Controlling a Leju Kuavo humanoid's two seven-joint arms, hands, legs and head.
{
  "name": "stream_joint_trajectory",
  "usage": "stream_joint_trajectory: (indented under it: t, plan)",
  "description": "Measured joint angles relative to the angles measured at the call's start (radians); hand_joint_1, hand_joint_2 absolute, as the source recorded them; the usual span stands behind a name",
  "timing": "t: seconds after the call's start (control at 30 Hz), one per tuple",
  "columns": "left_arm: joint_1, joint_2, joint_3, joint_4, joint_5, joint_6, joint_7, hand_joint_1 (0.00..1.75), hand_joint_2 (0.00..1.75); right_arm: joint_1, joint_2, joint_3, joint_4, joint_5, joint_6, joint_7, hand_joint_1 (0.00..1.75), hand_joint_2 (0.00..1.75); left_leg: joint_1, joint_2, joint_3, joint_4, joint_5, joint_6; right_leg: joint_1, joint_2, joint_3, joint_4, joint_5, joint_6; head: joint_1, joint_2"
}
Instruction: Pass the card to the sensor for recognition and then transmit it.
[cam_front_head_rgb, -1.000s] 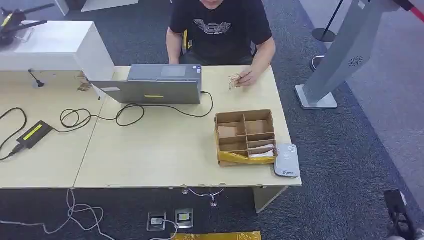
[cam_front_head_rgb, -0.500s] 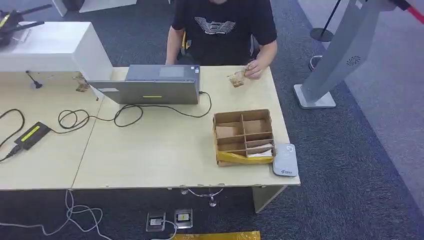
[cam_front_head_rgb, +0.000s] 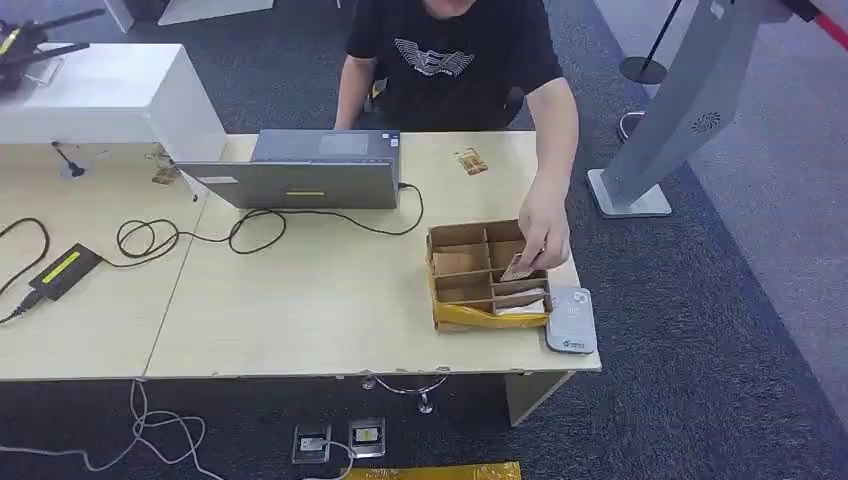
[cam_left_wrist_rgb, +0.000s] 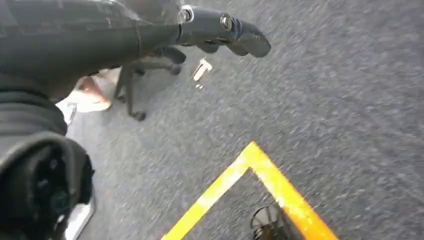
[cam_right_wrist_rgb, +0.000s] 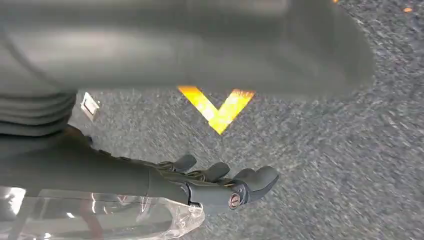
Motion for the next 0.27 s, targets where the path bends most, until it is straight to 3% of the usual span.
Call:
stream_joint_trajectory:
  t: [0.27]
  plan:
    - [-0.002, -0.002, 0.002, 0.000, 0.014, -0.021, 0.024, 0.00, 0.00, 0.000, 0.045, -0.034, 0.012, 0.002, -0.053, 0.040, 0.00, 0.00, 0.000, 0.000, 0.000, 0.000, 0.000, 0.000, 0.000, 0.000, 0.000, 0.000, 0.000, 0.000, 0.000, 0.000]
